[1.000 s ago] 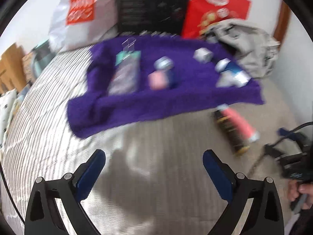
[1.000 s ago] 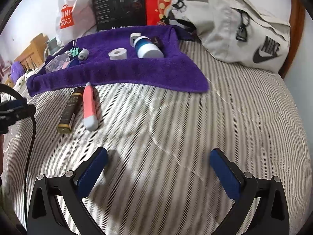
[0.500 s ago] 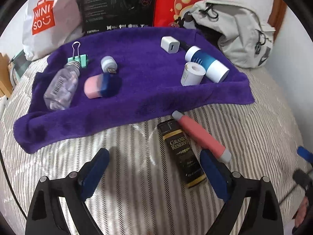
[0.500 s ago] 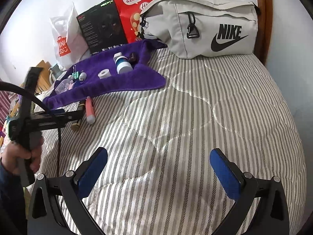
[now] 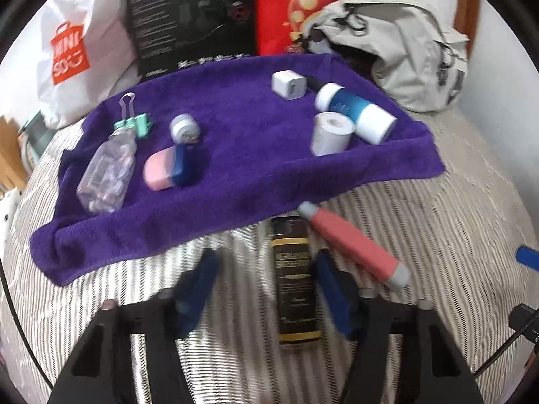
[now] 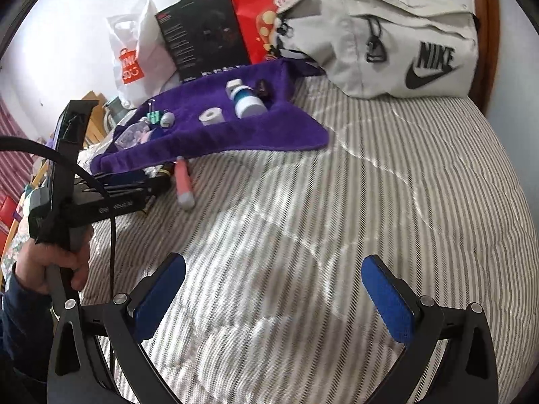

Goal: Organize rigid objects
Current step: 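Grasp the black Grand Reserve bottle with the left gripper while the right gripper grasps the pink-white stick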

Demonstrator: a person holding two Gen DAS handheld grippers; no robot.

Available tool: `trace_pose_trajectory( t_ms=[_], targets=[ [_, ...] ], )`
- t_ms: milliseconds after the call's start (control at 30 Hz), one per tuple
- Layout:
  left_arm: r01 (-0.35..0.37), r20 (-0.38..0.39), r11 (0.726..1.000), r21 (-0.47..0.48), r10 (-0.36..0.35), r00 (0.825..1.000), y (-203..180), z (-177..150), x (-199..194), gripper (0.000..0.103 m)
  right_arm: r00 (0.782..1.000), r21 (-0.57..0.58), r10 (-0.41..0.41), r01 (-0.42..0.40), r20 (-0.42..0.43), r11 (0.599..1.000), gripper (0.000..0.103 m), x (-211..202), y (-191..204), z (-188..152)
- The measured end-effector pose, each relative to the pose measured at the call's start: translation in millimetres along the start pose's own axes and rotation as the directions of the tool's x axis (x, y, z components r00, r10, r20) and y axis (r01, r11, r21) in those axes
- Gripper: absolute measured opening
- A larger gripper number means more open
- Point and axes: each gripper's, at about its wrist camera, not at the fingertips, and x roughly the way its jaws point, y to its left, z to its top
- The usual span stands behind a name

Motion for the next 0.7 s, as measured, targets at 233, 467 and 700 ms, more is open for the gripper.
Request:
trace_pose_trajectory(
  t_ms=[233,467,700],
  targets=[
    [0.073,0.005,0.997,0.038,-0.073,0.997,4,-9,-10,0.023,1.0,-0.046,0.012,-0.011,0.021,0.999,0.101,4,26,14],
    [0.042,-0.006,0.999,-0.001,-0.042,0.999,48,-27,-22,0.023,0.999,-0.171,0.034,-0.029,0.03,0.985,0.091,36,72,42],
    [0.019,-0.014,0.998,-0.052,-0.02,1.0,88,-43,-32,0.023,0.998,-0.235,0.042,-0.051,-0.043,0.971,0.071,84,91,61]
  ],
)
